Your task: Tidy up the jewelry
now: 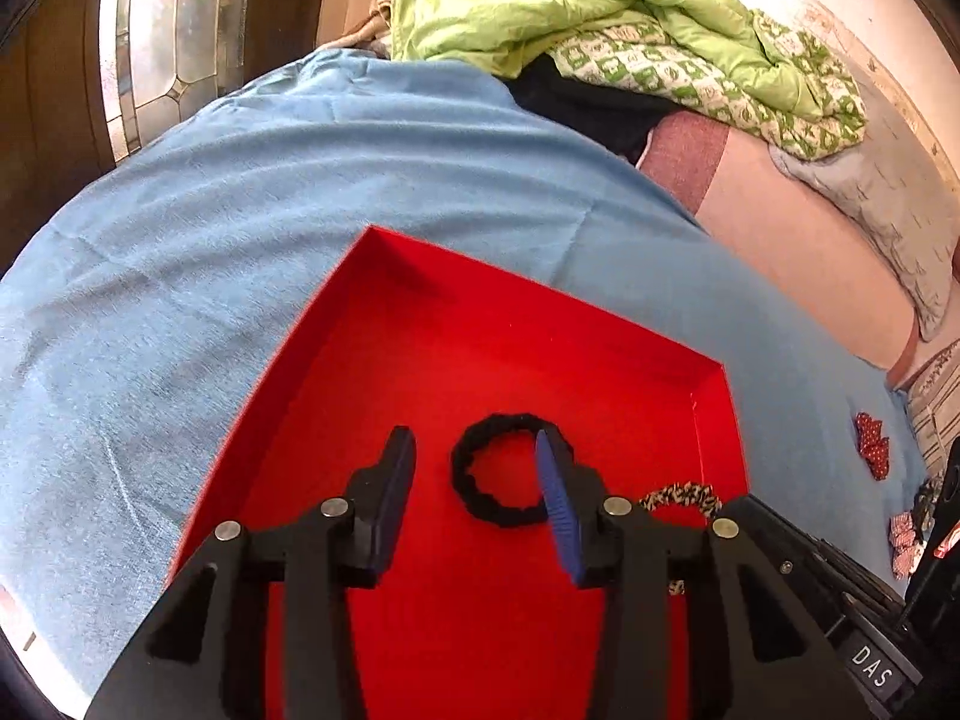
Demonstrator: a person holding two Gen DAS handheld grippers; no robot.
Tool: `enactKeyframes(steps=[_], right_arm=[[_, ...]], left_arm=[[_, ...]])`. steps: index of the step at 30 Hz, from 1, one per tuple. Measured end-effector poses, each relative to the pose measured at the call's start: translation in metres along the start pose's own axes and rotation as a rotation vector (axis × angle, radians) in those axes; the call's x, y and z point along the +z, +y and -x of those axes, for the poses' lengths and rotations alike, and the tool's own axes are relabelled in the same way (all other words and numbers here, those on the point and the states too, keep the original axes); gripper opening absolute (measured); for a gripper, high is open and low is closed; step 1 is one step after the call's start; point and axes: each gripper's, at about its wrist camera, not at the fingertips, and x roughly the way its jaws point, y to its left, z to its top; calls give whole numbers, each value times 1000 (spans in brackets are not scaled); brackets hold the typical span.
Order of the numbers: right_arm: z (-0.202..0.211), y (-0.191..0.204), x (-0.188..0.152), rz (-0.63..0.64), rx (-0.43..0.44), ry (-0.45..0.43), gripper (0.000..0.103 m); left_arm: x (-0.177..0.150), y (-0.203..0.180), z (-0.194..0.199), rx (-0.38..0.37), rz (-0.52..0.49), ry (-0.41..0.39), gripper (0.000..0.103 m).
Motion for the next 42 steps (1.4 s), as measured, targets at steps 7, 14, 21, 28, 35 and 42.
enactKeyframes(steps=[7,14,21,28,35,42], right_arm=[[18,0,5,-7,18,-29,16],[58,-7,4,-13,0,-71,16],[115,-36,-7,-88,-61,-116,20],[188,-90,-36,-210,-147,-172,21],[246,-145,-87,-301,-283,-178,27],[254,-180,-108,-313,-327,-103,27]], left_arm=[[0,-8,9,-24,-4,-39,40],[-6,-46,20,-78,-85,-75,41],[-24,-91,28,-155,-188,-73,41],[-61,-150,34,-257,-358,-35,43],[-99,-202,17,-348,-503,87,43],[-124,-226,9,-365,-570,129,43]])
